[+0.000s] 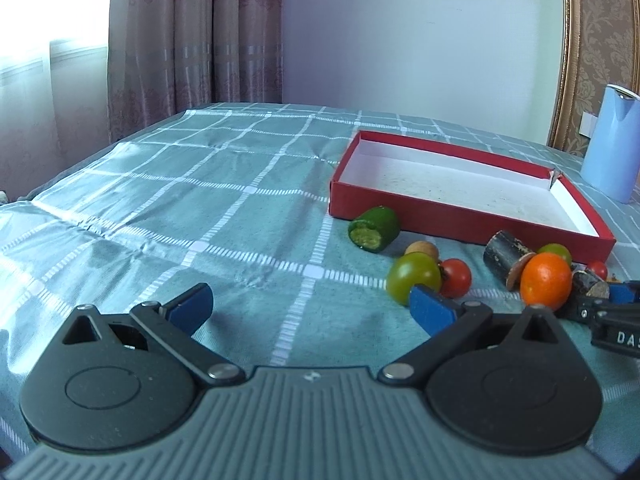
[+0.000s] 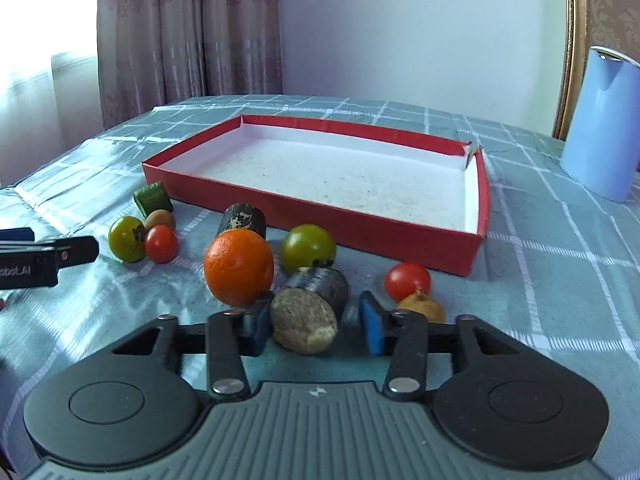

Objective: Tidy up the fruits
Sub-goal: 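Close the right gripper on the dark cylinder piece while the left gripper grasps the green tomato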

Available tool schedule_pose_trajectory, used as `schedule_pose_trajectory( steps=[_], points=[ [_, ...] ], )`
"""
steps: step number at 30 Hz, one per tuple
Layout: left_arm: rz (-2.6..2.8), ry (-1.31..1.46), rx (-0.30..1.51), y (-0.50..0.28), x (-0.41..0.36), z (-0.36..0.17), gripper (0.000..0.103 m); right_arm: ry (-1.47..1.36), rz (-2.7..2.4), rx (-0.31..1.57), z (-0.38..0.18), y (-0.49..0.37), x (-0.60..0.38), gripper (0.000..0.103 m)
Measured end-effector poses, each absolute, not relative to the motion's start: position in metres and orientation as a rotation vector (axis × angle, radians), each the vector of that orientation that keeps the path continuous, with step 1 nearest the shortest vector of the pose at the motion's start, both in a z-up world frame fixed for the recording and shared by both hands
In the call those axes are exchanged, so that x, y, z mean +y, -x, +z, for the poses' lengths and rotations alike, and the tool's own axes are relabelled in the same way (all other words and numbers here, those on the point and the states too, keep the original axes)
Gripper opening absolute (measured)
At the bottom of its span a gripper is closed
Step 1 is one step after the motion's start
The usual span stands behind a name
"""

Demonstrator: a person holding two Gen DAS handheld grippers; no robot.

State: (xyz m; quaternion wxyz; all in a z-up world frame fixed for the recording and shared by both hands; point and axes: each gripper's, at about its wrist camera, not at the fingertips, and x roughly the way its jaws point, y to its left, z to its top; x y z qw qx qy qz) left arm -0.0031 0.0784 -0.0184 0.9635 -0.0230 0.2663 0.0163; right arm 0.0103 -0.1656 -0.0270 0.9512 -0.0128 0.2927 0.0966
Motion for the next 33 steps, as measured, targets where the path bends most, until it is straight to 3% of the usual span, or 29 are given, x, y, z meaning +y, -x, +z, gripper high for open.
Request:
schedule_pose_trajectory(
  steps=[22,25,29,33],
  points=[
    [-0.134,-0.162,0.538,-0.026,0.042,-0.016,0.102,-0.002,0.205,0.593,-0.027,-0.011,-0.17,0.04],
    [-0.175,-0.165,0.544,-0.026,0.043,-0.017,0.091,-0.002,0.205,0.593,-0.027,-0.011,-0.17,0.04],
    [-0.202,-0.16,0.559,-0.026,0.046,-0.02,0.087,-0.002,0.205,0.594,-0.027,-0.011,-0.17,0.04],
    [-0.243,-0.163,0.559,-0.025,0.047,-0.021,0.072,-0.003,0.205,0.594,-0.027,-0.011,-0.171,0.04]
  ],
)
